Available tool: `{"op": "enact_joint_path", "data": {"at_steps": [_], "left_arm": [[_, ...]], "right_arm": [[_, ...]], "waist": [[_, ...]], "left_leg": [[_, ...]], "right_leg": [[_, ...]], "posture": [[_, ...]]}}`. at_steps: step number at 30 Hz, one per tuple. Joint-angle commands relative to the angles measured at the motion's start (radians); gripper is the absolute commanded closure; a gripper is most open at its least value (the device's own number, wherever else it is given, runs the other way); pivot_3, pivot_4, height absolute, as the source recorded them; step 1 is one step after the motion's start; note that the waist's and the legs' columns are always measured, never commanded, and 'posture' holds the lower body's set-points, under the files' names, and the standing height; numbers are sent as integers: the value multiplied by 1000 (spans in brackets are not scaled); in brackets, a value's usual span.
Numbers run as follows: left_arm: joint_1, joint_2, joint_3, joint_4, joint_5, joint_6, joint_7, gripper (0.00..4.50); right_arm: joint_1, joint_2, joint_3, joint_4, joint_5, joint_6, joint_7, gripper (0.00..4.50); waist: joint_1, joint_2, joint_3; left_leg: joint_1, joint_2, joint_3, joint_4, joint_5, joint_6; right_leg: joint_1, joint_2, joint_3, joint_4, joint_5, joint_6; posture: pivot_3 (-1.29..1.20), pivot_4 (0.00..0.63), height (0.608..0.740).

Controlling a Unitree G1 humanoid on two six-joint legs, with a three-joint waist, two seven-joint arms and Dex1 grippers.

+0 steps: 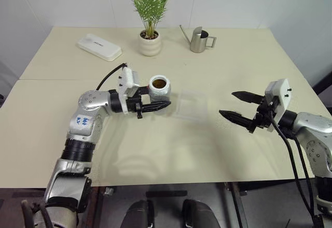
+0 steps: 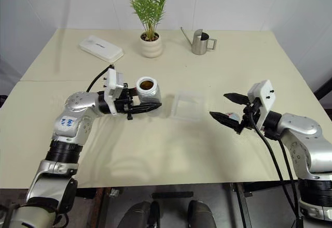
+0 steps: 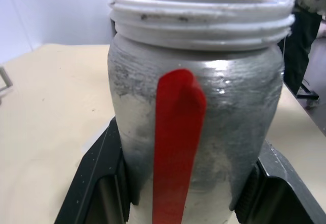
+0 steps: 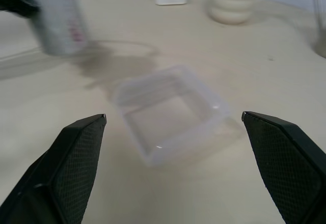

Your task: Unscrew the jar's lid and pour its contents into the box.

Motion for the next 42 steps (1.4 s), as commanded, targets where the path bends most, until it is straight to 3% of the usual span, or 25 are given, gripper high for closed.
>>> {"op": "enact_joint_path", "data": {"at_steps": [1, 5, 9, 12, 16, 19, 21, 29, 35, 42], "left_arm": [[-127, -29, -44, 84, 113, -24, 97, 2525], [-243, -64, -119, 229, 322, -197, 286, 2525], [-315, -66, -235, 364, 591, -505, 542, 2525], [-399, -60, -347, 462, 854, -652, 873, 2525], [-514, -45, -526, 532, 1199, -688, 1292, 2525], [-575, -42, -731, 557, 1511, -579, 1581, 2525], [-592, -51, -821, 583, 1634, -515, 1735, 2525], [-602, -125, -975, 763, 1823, -281, 2057, 2525], [-605, -162, -983, 851, 1803, -254, 2075, 2525], [-617, -126, -928, 857, 1709, -354, 2022, 2525]], "right_arm": [[33, -39, -35, -92, 49, 50, 13, 14], [111, -35, -78, -136, 50, 57, -21, 14], [165, -33, -123, -165, 57, 66, -52, 14], [205, -26, -149, -183, 58, 69, -72, 14], [242, -7, -164, -211, 70, 76, -104, 14], [261, 16, -166, -238, 84, 81, -135, 14], [271, 32, -164, -249, 90, 82, -152, 14], [278, 79, -146, -261, 104, 81, -198, 14], [279, 94, -134, -264, 109, 79, -206, 14], [278, 93, -128, -250, 110, 71, -197, 14]], "waist": [[14, 0, 0], [24, 0, 0], [24, 0, 0], [23, -1, 0], [27, -1, 0], [28, -1, 0], [29, -1, 0], [31, -1, 0], [34, -1, 0], [34, -1, 0]], "left_leg": [[0, 0, 0, 0, 0, 0], [-2, -1, 0, 0, -1, 2], [-3, -2, 2, 0, -2, 4], [-3, -2, 2, 0, -2, 4], [-3, -2, 2, 0, -2, 4], [-3, -2, 2, 0, -3, 6], [-3, -2, 3, -1, -4, 7], [-7, -1, 3, 0, -4, 7], [-7, -1, 3, 2, -4, 7], [-7, -2, 3, 2, -4, 7]], "right_leg": [[0, 0, 0, 0, 0, 0], [0, 0, -1, -3, 1, 1], [0, -1, -1, -5, 2, 3], [0, -1, -1, -6, 2, 3], [0, -1, -1, -6, 2, 3], [0, -1, 0, -7, 2, 4], [-1, -1, 0, -7, 2, 4], [-5, -1, 1, -5, 2, 4], [-5, -2, 1, -4, 2, 4], [-5, -8, 0, -3, 2, 4]], "posture": [[0, 150, 740], [0, 150, 740], [0, 150, 740], [0, 150, 740], [0, 150, 740], [0, 150, 740], [0, 150, 740], [0, 150, 740], [0, 150, 740], [0, 150, 740]]}}
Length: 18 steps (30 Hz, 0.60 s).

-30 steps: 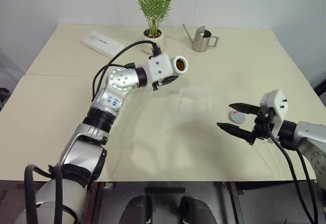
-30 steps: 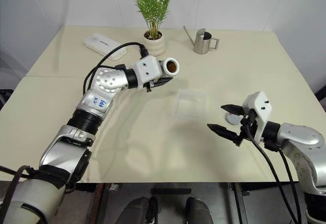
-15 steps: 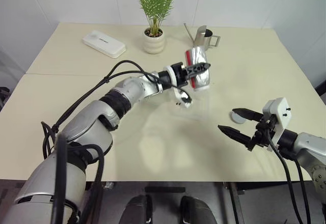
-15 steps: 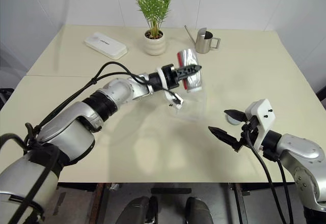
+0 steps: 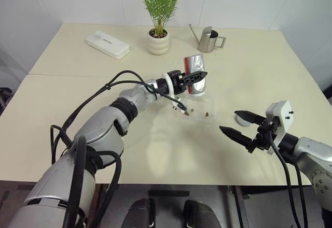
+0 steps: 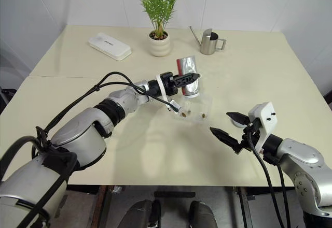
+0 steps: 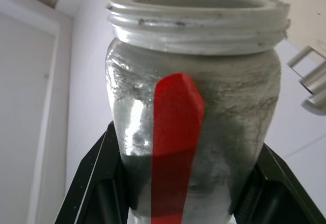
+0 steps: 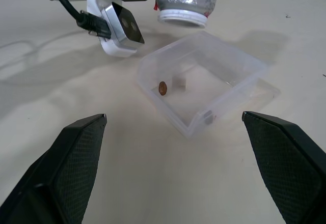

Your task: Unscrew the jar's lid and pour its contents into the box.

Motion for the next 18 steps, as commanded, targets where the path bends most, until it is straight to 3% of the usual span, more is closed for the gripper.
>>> {"op": "enact_joint_path", "data": {"at_steps": [1, 5, 8, 11, 13, 15, 18], "left_arm": [[-42, 31, 58, -29, -87, -88, -31, 2525], [-30, 110, 169, -96, -251, -295, -157, 2525], [10, 164, 308, -140, -457, -451, -333, 2525], [114, 159, 532, -157, -852, -524, -743, 2525], [198, 143, 673, -216, -1103, -432, -1029, 2525], [260, 134, 759, -292, -1250, -290, -1226, 2525], [387, 158, 917, -458, -1452, 51, -1382, 2525]], "right_arm": [[-5, 1, -7, -23, 15, -20, 6, 14], [-8, -4, -2, -15, 14, -24, 19, 14], [-9, -9, 2, -5, 9, -28, 32, 14], [-18, -13, 8, 10, 5, -32, 48, 14], [-29, -16, 18, 23, -2, -41, 63, 14], [-36, -19, 25, 33, -9, -53, 76, 14], [-76, -25, 45, 43, -23, -102, 123, 14]], "waist": [[0, 0, 0], [-7, 0, 0], [-14, 0, 0], [-17, 1, -1], [-20, 1, -1], [-22, 1, -1], [-30, 1, -1]], "left_leg": [[0, 0, 0, 0, 0, 0], [0, 0, 0, 0, 0, 0], [0, 0, 0, 1, 0, -1], [2, -1, 0, 1, 0, -1], [4, -1, 0, 2, 0, -1], [4, -1, 0, 6, 0, -1], [3, -1, 0, 11, 0, 0]], "right_leg": [[0, -1, 0, 0, 0, 0], [0, -2, -1, 1, 0, 0], [0, -3, -1, 1, 0, 0], [1, -3, -2, 2, 0, 0], [4, -3, -4, 2, 0, 0], [4, -2, -5, 5, 0, 0], [4, 3, -6, 9, 0, 0]], "posture": [[0, 150, 740], [0, 150, 740], [0, 150, 740], [0, 150, 740], [0, 150, 740], [0, 150, 740], [0, 150, 740]]}}
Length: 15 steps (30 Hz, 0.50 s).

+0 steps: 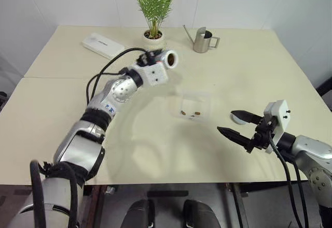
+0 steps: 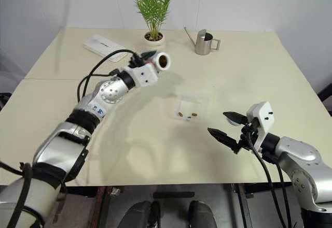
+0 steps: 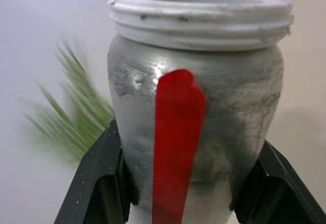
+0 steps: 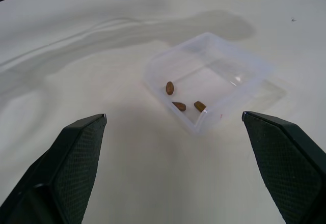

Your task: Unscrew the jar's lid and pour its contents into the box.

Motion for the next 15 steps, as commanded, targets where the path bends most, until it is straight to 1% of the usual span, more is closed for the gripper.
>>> {"op": "enact_joint_path", "data": {"at_steps": [1, 2, 4, 7, 11, 15], "left_arm": [[93, 36, 217, -220, -273, 391, -141, 2525], [125, 44, 279, -272, -340, 505, -152, 2525], [180, 63, 387, -350, -431, 638, -143, 2525], [260, 91, 496, -422, -444, 712, -39, 2525], [348, 123, 587, -431, -435, 678, 33, 2525], [406, 128, 639, -416, -437, 638, 60, 2525]], "right_arm": [[-55, -27, 12, -1, -19, -85, 70, 14], [-67, -33, 24, 10, -35, -114, 95, 14], [-86, -37, 42, 33, -62, -162, 130, 14], [-117, -34, 63, 53, -68, -190, 160, 14], [-178, -15, 99, 79, -69, -213, 177, 14], [-238, 4, 129, 109, -72, -232, 186, 14]], "waist": [[-10, 0, 0], [-19, 0, 0], [-22, -1, -1], [-18, -1, -1], [-14, -2, -1], [-6, -3, -2]], "left_leg": [[0, 0, 0, 2, 0, 0], [0, 0, 0, 3, 0, 0], [2, 0, -1, 3, 0, 1], [2, 1, -2, 3, 0, 0], [2, 0, -2, 3, 0, 0], [2, 0, -3, 3, 0, 0]], "right_leg": [[0, 0, 0, 1, 0, 0], [1, 0, 1, 2, 0, 0], [2, 0, 2, 4, 0, 0], [2, 1, 2, 4, 0, 0], [2, 0, 2, 4, 0, 0], [3, -1, 2, 4, 0, 0]], "posture": [[0, 150, 740], [0, 150, 740], [0, 150, 740], [0, 150, 740], [0, 150, 740], [0, 150, 740]]}}
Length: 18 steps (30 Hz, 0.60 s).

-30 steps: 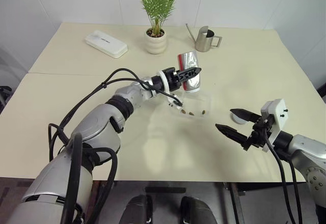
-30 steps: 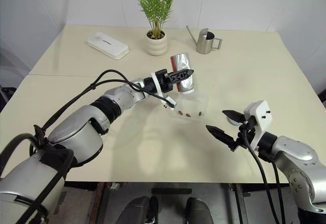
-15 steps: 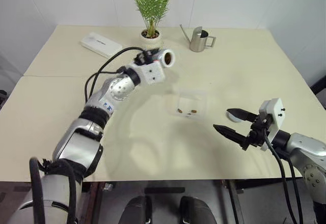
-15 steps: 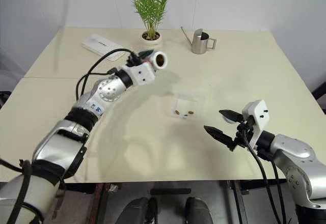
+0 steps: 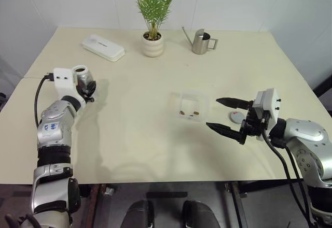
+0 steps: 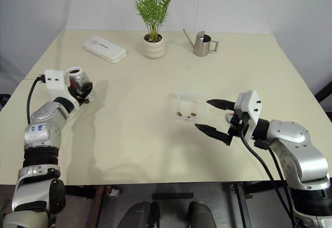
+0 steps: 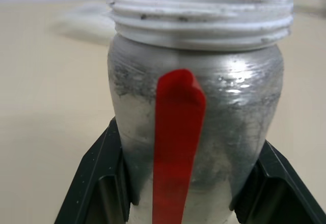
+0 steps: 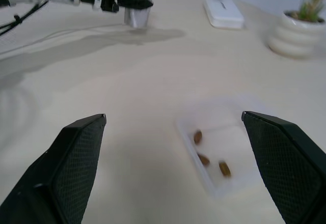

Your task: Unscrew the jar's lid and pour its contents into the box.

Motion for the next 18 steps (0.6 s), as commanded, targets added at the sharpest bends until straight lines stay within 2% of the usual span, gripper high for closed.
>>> {"op": "enact_joint_path", "data": {"at_steps": [1, 5, 7, 13, 18], "left_arm": [[35, 12, 55, -23, -13, -67, 18, 2525], [84, 5, 64, -29, -4, -128, 16, 2525], [100, -5, 75, -22, -25, -143, 3, 1800], [131, -1, 63, -29, -11, -166, -3, 14], [219, 19, 69, -115, -5, -152, -13, 14]], "right_arm": [[-45, 11, 10, 11, 3, -27, 18, 14], [-81, 16, 29, 36, 1, -30, 31, 14], [-93, 15, 36, 46, 4, -25, 42, 0], [-112, 17, 36, 65, -2, -27, 47, 0], [-98, 7, 22, 53, 4, -21, 52, 0]], "waist": [[1, 0, 0], [3, -1, 0], [4, -1, 0], [-1, -1, 0], [-9, -1, 0]], "left_leg": [[0, 0, 0, 0, 0, 0], [0, 0, 0, -1, -1, -1], [0, 0, 0, -2, -1, -1], [0, 0, 1, -3, -1, -2], [0, 0, 1, -4, -1, -2]], "right_leg": [[0, -2, 0, 0, 0, 0], [-1, -5, 0, -1, 0, 0], [-1, -5, 0, -1, 0, 0], [-1, -5, -1, -1, 0, 0], [-1, -6, 0, -2, 0, 0]], "posture": [[0, 150, 740], [0, 150, 740], [0, 150, 740], [0, 150, 740], [0, 150, 740]]}}
